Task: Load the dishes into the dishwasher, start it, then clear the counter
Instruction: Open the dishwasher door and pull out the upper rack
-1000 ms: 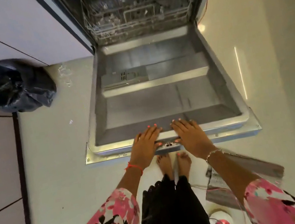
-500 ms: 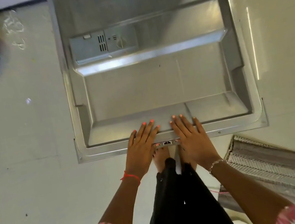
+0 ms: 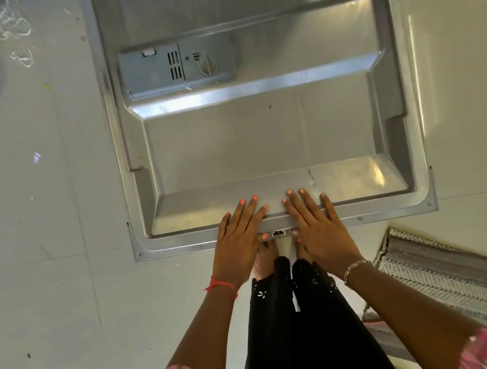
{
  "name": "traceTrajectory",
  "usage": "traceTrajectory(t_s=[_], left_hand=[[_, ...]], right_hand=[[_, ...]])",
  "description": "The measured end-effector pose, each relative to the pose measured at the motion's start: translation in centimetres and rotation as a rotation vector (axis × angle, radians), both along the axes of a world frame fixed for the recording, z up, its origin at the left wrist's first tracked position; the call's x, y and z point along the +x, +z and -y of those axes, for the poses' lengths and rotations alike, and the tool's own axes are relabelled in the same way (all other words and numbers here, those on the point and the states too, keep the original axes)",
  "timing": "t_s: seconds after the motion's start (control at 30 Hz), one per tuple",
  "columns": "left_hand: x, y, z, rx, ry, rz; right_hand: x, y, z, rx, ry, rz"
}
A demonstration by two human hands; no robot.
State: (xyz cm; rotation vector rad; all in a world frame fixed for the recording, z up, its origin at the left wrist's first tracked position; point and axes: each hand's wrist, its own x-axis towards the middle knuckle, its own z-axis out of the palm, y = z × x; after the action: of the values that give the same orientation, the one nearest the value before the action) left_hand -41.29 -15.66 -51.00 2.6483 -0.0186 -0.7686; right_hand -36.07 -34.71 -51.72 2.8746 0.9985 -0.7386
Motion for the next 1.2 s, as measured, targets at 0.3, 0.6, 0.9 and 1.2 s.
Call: traceTrajectory(t_s=[0.3,0.6,0.9,1.2], left_hand=[[7.8,11.2,-1.7,-0.176,0.212,-0.162],[24.2,22.0,-6.6,-0.416,0.598,-0.097],[41.6,20.0,-12.5,-0.818,1.035,0.049],[52.1,16.6,-14.1,-0.862,1.161,0.204]], right_hand=[[8.5,11.9,-3.3,-0.059,-0.162,-0.542],[22.7,21.6,-7.8,0.32,-0.548,-0.547],[42.1,20.4,-12.6,0.909,-1.14,-0.636],[54.0,17.1,-17.3,0.973,-1.146,-0.575]])
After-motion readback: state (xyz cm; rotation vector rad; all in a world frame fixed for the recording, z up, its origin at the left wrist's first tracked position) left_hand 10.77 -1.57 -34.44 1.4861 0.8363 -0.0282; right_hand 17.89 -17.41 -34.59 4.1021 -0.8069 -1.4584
